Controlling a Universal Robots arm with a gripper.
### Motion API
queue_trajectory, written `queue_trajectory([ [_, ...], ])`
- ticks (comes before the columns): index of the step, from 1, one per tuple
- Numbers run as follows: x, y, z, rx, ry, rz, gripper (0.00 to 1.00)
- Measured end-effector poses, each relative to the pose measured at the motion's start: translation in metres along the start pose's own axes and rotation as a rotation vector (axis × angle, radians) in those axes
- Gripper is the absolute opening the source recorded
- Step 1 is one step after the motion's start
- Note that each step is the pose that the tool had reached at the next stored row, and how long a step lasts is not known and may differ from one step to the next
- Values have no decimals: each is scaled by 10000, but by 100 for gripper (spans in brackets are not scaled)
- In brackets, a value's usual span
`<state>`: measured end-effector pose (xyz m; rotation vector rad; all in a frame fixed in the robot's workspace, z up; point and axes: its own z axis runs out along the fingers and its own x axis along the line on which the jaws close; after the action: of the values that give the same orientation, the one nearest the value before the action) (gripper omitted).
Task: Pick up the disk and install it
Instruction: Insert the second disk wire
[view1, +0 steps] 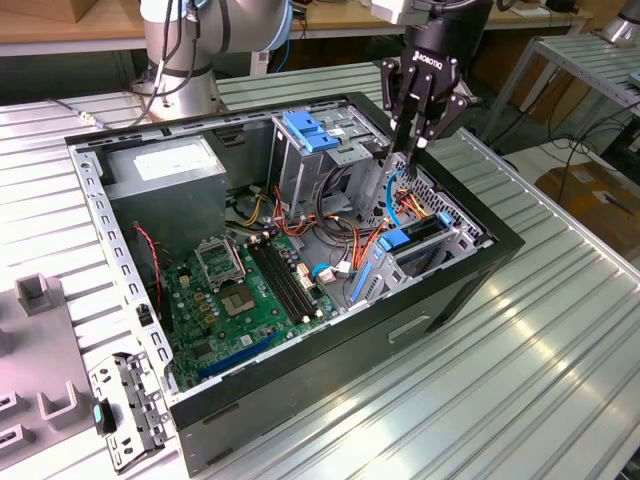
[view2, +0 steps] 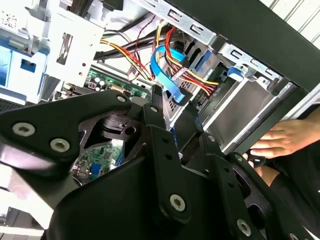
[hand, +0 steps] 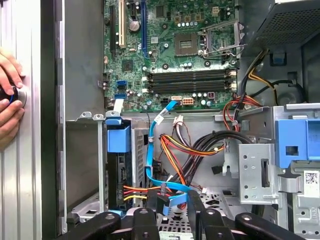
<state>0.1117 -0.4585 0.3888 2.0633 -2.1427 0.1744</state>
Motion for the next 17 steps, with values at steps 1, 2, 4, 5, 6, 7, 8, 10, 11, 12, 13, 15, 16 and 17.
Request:
queue_trajectory([
  [1,-4,0,6,2,48,1,38],
  [2,-5,0,14,4,102,3,38],
  [4,-8,-1,26,8,206,6,38],
  [5,-10,-1,35,10,285,9,38],
  [6,-12,-1,42,12,345,13,38],
  [7,-15,-2,54,13,407,16,38],
  [8,-17,-2,61,14,445,19,38],
  [10,-27,-3,80,16,517,25,38],
  [11,-34,-6,100,18,535,24,38],
  [12,-38,-9,115,18,537,25,38],
  [13,-41,-11,130,18,547,25,38],
  [15,-46,-16,152,19,596,26,38],
  [16,-48,-19,161,20,628,27,38],
  [17,-50,-21,170,22,673,29,38],
])
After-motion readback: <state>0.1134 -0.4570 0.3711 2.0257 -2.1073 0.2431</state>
